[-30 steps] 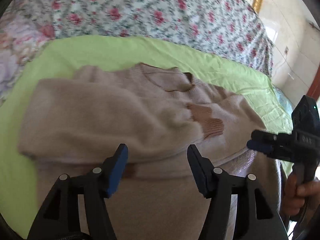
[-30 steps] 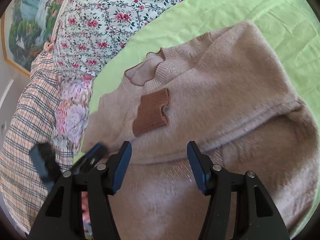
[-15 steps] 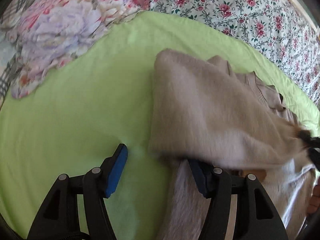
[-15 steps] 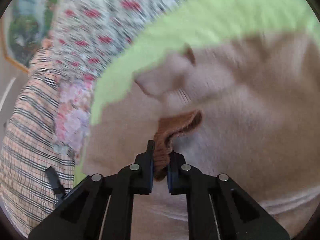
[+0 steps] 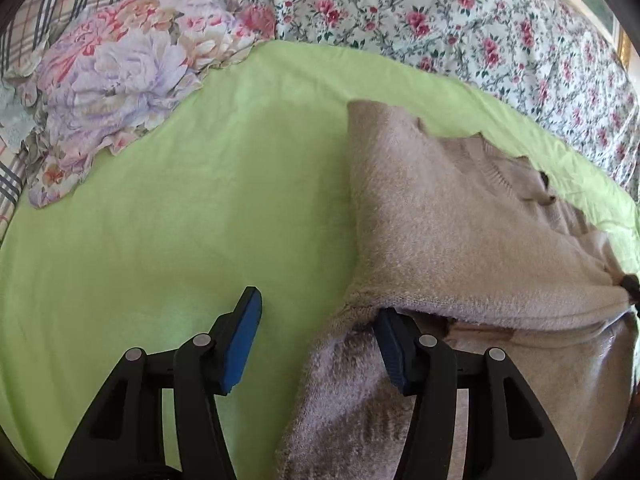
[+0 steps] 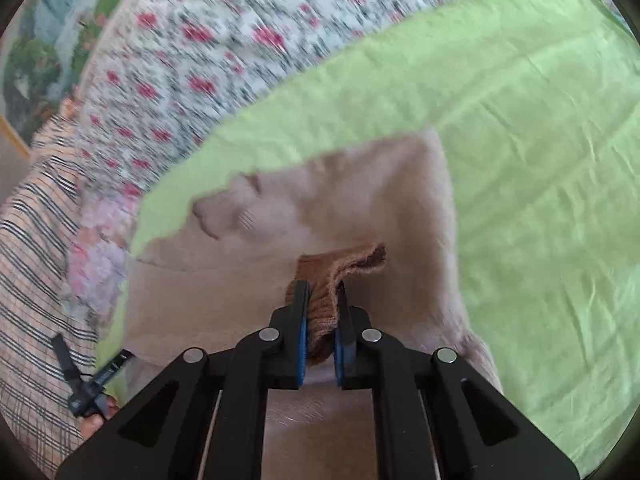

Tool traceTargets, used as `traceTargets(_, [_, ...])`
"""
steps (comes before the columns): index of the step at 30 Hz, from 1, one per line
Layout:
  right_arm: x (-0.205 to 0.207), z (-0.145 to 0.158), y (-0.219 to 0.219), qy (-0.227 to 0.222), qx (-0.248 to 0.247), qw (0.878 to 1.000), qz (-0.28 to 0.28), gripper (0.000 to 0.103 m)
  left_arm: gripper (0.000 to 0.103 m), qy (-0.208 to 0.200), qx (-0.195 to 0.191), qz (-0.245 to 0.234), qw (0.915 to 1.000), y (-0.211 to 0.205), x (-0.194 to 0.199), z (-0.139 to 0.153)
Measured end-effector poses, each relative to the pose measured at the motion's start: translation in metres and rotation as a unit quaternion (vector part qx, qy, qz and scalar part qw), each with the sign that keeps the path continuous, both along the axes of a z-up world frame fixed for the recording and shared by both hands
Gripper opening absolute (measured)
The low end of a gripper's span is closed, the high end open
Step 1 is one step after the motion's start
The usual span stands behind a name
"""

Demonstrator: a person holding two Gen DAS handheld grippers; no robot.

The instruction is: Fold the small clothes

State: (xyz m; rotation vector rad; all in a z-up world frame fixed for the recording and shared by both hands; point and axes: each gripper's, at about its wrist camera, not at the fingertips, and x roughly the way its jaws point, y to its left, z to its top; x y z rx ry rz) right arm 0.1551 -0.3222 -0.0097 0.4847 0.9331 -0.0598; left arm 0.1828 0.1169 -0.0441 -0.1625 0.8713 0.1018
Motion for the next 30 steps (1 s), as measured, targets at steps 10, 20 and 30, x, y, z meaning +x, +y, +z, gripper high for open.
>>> traceTargets(10, [-0.005,0.011,0.018,0.029,-0.076,0.997,0.001,0.027,0.058,-0.016,-0.059,0.027,0.9978,0.021,-0.005,-0.006])
traceTargets(20, [-0.011,0.025,0.022,-0.006,-0.067,0.998,-0.004,0.050,0.058,-0.005,-0.119,0.028,0.9925,0.037,-0.007,-0.006])
traceTargets(30, [-0.008,0.019,0.045,-0.022,-0.015,0.998,0.060,0.050,0.079,0.032,-0.192,-0.078,0.9777,0.036,0.032,0.010])
